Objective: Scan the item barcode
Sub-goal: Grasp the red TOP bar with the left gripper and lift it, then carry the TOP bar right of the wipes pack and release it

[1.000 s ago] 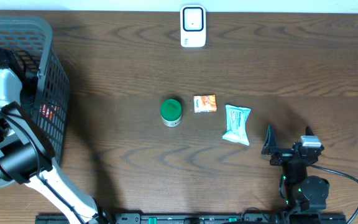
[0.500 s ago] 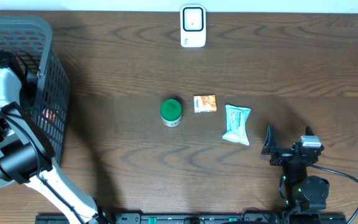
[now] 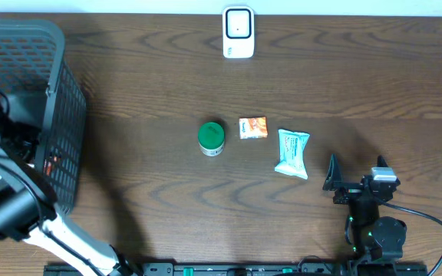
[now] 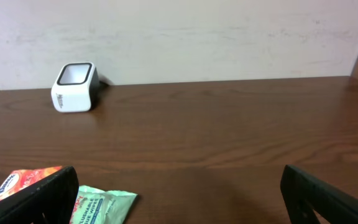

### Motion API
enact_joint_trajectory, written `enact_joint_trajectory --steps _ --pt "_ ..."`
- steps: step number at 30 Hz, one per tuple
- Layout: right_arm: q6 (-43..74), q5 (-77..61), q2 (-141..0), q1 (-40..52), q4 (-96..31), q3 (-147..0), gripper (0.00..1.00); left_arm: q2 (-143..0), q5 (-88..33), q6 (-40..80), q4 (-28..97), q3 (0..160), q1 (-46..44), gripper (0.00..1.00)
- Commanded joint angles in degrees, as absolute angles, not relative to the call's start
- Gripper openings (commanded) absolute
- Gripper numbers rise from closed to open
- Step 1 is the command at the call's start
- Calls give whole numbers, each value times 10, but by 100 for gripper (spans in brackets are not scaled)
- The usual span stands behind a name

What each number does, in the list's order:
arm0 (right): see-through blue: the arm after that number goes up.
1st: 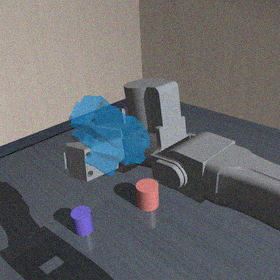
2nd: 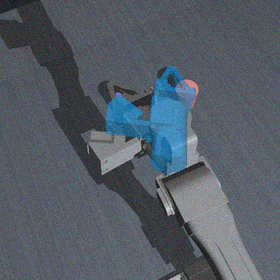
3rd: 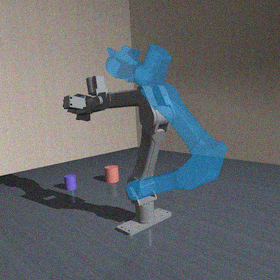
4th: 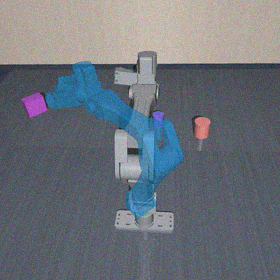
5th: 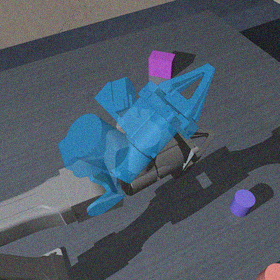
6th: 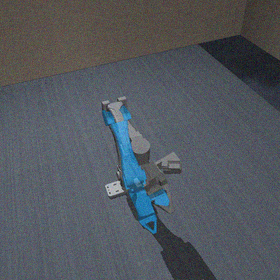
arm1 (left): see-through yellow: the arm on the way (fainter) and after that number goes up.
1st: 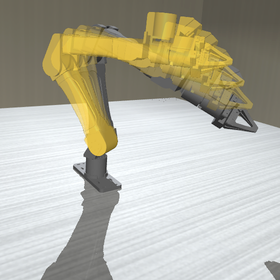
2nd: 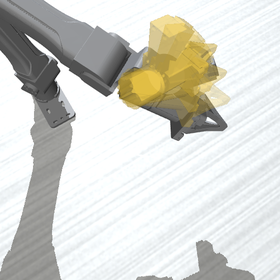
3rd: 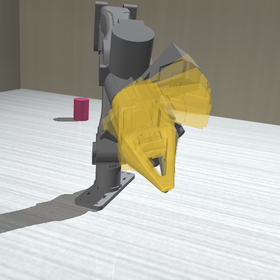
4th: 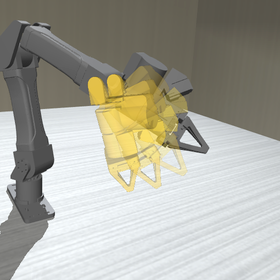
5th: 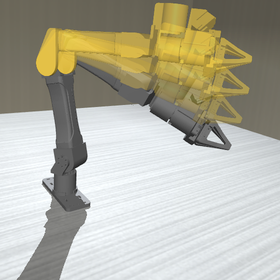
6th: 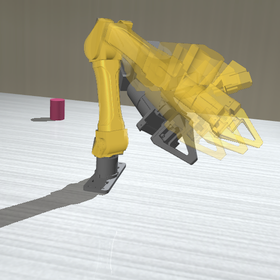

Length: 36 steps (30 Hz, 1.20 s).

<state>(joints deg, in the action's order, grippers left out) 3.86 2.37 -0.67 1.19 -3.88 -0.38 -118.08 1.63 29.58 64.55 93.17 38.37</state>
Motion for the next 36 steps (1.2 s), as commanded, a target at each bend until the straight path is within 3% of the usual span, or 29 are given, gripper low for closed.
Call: enact_joint_trajectory --steps 1,13,21,27,36 --pt "36 27 -3 16 -41 -3 99 -1094 -9 289 653 941 385 8" --pt "36 27 -3 16 -41 -3 99 -860 -46 295 639 942 384 8" --pt "36 27 -3 16 -41 -3 99 -731 -211 295 638 941 342 7" --pt "36 27 -3 16 -41 -3 99 -719 -281 294 638 939 204 8" --pt "36 27 -3 16 -41 -3 99 -806 -280 272 618 939 -58 8"
